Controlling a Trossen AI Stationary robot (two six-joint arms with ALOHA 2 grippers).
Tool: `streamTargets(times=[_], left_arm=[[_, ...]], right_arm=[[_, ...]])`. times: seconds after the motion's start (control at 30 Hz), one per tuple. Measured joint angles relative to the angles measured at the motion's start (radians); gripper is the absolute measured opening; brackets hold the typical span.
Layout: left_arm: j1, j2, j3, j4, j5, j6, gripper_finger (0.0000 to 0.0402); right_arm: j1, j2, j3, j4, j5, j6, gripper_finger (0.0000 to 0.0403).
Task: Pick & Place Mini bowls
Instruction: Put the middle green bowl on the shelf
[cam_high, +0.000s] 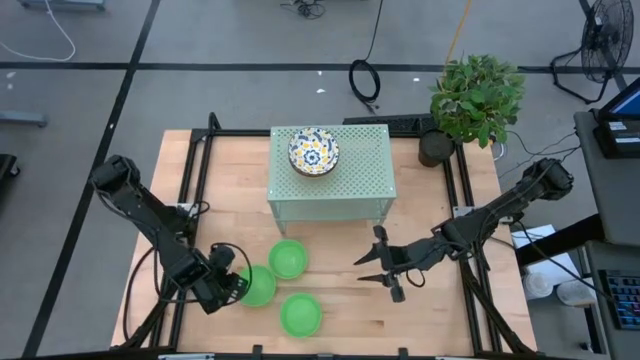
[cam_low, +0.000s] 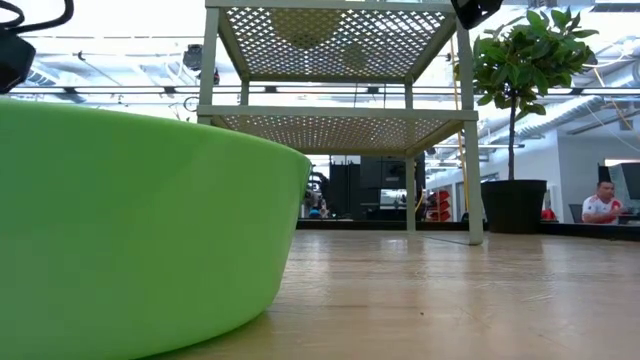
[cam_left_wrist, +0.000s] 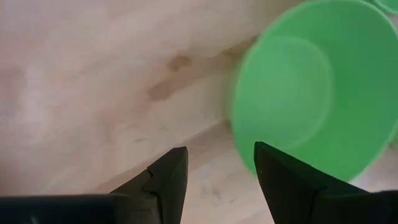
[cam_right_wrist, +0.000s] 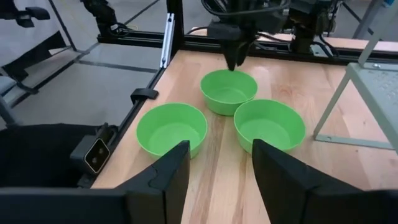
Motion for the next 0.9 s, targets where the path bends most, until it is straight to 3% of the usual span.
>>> streamTargets(times=[0.3, 0.4, 0.57, 0.77, 0.9], left_arm=[[0.0, 0.0, -0.061, 0.088, -0.018, 0.015, 0.0186], [0.0, 0.0, -0.086, 0.085, 0.032, 0.01, 0.0182], [0.0, 0.0, -0.113, 0.087, 0.065, 0.001, 0.0117], [0.0, 0.0, -0.145, 0.138, -0.033, 0.04, 0.0015], [-0.006, 0.0, -0.147, 0.149, -0.034, 0.107, 0.0013]], right_arm=[[-0.001, 0.0, 0.0, 0.006, 0.0, -0.006, 0.016], [-0.001, 0.0, 0.0, 0.006, 0.0, -0.002, 0.016], [-0.001, 0.0, 0.0, 0.006, 0.0, 0.025, 0.016], [-0.001, 0.0, 0.0, 0.006, 0.003, 0.028, 0.016], [-0.001, 0.001, 0.0, 0.006, 0.003, 0.028, 0.016]])
